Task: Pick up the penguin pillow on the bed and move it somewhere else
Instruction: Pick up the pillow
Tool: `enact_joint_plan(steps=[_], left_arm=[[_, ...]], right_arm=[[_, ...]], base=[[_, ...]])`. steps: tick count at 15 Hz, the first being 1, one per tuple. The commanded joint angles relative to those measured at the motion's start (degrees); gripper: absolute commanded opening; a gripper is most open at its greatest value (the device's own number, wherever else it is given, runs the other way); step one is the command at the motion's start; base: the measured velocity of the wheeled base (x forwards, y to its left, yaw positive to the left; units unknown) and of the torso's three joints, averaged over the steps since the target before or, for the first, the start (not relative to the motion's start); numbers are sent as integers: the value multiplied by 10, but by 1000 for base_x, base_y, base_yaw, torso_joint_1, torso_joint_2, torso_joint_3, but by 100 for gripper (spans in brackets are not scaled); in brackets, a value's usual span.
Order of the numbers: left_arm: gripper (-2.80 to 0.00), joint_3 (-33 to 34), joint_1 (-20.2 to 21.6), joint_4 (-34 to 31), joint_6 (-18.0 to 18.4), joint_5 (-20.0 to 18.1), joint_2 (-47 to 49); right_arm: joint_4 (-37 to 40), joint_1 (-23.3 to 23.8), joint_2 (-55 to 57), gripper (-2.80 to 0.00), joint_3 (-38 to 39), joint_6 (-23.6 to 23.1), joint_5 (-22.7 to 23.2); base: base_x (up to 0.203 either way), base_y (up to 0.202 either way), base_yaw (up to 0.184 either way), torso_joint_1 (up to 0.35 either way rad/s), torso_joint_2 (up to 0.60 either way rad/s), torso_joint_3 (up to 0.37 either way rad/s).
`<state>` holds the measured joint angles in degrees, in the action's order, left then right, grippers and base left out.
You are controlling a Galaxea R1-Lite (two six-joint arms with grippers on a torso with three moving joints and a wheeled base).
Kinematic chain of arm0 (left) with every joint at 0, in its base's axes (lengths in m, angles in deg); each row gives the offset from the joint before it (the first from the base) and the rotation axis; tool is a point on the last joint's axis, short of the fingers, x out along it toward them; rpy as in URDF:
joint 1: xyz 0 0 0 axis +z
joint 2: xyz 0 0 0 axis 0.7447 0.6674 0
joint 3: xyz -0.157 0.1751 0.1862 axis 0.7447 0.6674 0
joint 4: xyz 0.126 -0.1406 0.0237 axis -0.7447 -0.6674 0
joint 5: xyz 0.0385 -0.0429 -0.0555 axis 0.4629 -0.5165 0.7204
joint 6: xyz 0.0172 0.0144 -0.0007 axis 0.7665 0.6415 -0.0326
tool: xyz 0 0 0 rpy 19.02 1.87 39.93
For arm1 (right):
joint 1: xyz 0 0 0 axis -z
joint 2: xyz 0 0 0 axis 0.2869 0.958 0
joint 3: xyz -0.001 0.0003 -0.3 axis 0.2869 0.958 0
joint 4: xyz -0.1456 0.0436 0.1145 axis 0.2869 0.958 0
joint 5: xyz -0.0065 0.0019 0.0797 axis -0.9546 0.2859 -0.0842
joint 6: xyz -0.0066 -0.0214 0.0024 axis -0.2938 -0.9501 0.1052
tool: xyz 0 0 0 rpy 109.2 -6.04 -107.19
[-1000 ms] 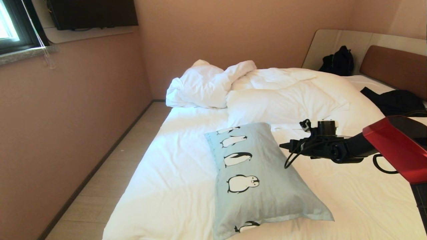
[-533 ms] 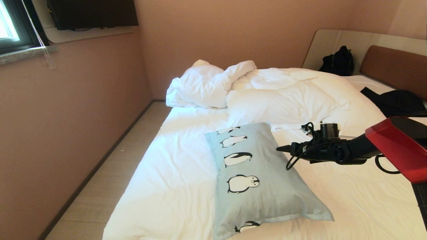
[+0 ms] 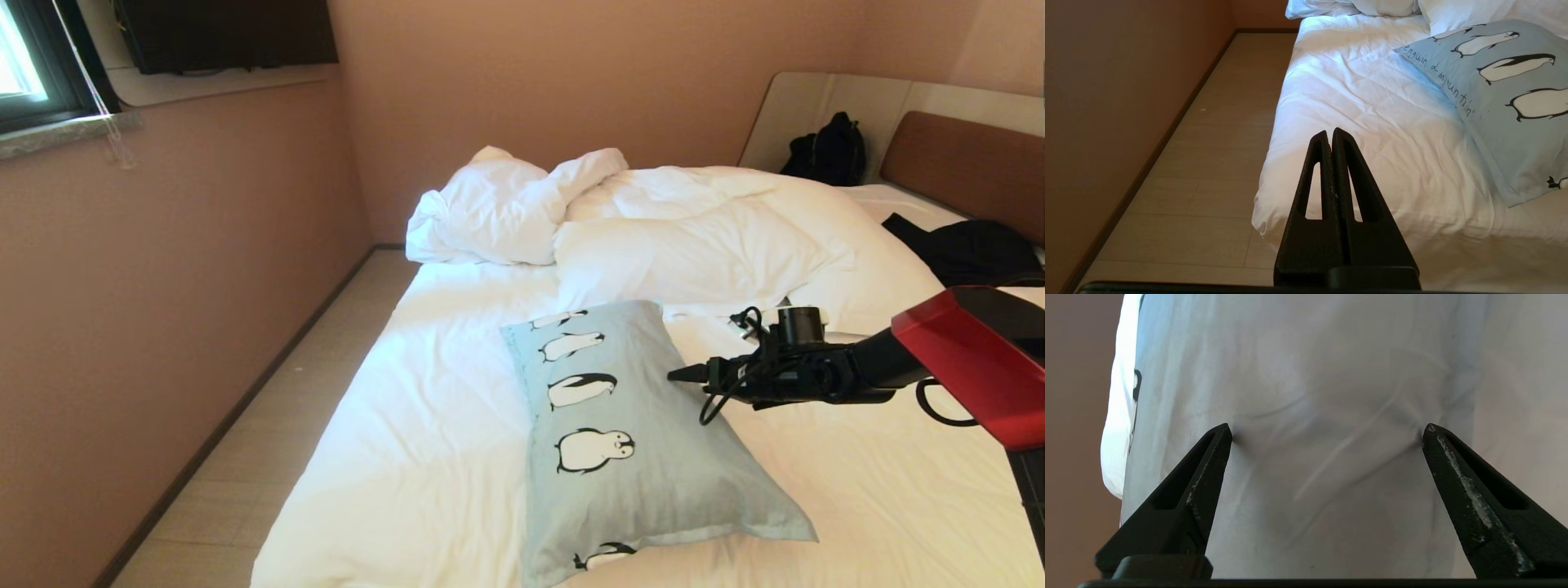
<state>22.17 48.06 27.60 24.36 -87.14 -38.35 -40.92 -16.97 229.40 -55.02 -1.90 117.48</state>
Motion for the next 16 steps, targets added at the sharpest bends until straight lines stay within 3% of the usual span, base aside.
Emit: enact_joint_plan(steps=[1, 10, 14, 16], left_arm=[[-280, 1, 0, 0, 0, 0, 0], [-280, 1, 0, -1, 0, 0, 0], [-280, 1, 0, -1, 0, 0, 0], [-280, 1, 0, 0, 0, 0, 0]], right_arm=[[5, -16, -7, 0, 7, -1, 1], [38, -61, -9, 0, 16, -18, -12], [82, -105, -2, 0, -5, -18, -99], [85, -118, 5, 0, -8, -17, -117]], base=[[0, 0, 0, 0, 0, 0], [0, 0, 0, 0, 0, 0], [0, 0, 0, 0, 0, 0], [0, 0, 0, 0, 0, 0]])
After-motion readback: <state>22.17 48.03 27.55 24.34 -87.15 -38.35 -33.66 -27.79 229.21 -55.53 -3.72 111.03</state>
